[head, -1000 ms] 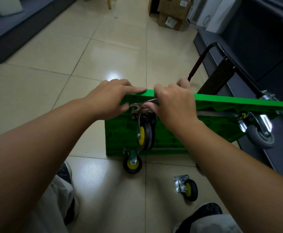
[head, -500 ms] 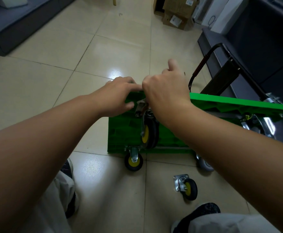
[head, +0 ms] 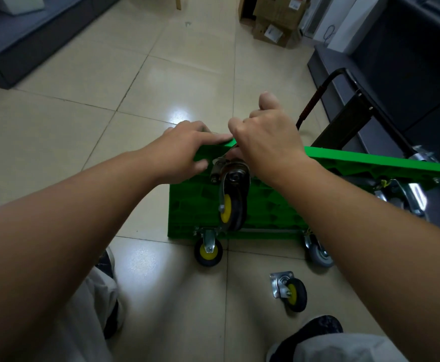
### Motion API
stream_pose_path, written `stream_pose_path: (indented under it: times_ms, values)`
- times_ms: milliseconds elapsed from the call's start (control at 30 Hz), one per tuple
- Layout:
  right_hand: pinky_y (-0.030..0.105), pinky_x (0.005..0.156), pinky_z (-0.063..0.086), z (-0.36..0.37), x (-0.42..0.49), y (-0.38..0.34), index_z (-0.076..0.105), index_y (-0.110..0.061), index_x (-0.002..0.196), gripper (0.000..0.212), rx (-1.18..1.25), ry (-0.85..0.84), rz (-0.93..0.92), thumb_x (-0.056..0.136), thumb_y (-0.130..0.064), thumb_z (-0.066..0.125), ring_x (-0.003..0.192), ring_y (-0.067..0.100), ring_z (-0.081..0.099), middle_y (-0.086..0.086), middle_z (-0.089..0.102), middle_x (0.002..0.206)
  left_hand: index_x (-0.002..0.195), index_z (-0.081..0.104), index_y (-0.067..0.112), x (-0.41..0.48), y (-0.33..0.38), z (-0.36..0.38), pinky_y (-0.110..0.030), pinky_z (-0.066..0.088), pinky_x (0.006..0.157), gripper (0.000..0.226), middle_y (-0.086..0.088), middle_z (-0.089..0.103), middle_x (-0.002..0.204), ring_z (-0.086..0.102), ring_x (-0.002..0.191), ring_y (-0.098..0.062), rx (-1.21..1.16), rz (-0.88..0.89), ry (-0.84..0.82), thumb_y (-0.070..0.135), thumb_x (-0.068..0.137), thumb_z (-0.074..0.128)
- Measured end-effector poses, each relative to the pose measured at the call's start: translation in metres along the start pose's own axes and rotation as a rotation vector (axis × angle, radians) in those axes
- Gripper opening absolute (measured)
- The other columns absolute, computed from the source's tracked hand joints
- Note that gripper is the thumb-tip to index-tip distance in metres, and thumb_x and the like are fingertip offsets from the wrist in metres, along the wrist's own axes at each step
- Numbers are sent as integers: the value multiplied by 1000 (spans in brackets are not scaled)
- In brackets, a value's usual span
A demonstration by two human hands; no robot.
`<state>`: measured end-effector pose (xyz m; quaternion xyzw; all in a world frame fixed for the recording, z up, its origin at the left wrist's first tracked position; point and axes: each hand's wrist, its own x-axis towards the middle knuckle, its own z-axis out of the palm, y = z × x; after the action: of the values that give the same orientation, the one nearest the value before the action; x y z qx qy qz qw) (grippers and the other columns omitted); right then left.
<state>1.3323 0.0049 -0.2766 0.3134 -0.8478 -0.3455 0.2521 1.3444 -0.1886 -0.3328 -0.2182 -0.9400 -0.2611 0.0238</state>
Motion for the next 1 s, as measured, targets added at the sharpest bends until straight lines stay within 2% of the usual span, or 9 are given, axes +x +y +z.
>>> stream_pose_path:
  times_ms: [133,333,500,600,700,800,867,933,1000]
  values:
    - [34,85,27,8,-2,5,36,-24,68,58,42,58,-31,63,-53,85,48,19,58,0,61,51,148,41,50,-1,1,-1,-51,39,105,72,0,55,128,46,124,-25,0,-3,-1,20,89,70]
    - [33,85,26,-1,-3,4,47,-25,67,47,9,-15,23,66,-54,83,51,18,59,-2,63,54,149,39,51,-3,3,-1,-46,39,104,70,0,54,131,44,125,-24,18,-2,2,23,91,68]
    - [35,96,20,-34,11,16,45,-22,87,40,228,-238,-12,91,-57,64,76,24,59,6,71,87,149,37,52,-2,4,0,-48,37,105,71,-2,52,132,43,125,-25,25,5,-15,23,92,68]
    - [39,95,33,-49,-9,28,58,-19,90,51,343,-171,228,83,-69,62,79,26,60,8,70,82,150,36,51,-1,1,-2,-47,37,105,73,-1,51,130,42,124,-25,12,18,-40,20,92,67]
    - [37,80,39,-44,-71,-11,52,-24,75,48,678,8,614,81,-71,61,62,16,44,-9,52,62,151,36,50,-3,0,-3,-44,38,104,73,0,51,132,44,123,-24,26,42,-41,20,92,67]
    - [34,62,45,-34,-137,-103,54,-24,70,52,1392,-166,1027,79,-75,59,60,11,52,-9,54,57,151,37,49,-2,-2,-3,-39,38,102,72,0,52,132,45,122,-23,22,57,-29,21,92,67]
    - [28,58,44,-27,-159,-158,60,-19,72,51,1701,-328,1185,77,-70,60,55,6,53,-8,60,59,152,36,49,-2,0,-3,-35,37,98,70,2,52,131,45,121,-21,30,47,-29,23,93,66]
    - [23,61,46,-13,-160,-194,64,-14,77,43,1808,-337,1269,84,-56,66,62,7,61,-5,67,64,152,35,50,-1,1,-3,-35,38,95,69,2,51,130,45,119,-21,34,42,-31,26,94,65]
    - [25,74,53,4,-147,-211,67,-18,82,27,1834,-310,1327,91,-43,70,79,8,69,-2,72,77,151,34,52,-2,4,-3,-38,41,96,69,2,51,129,45,119,-21,28,30,-31,27,95,64]
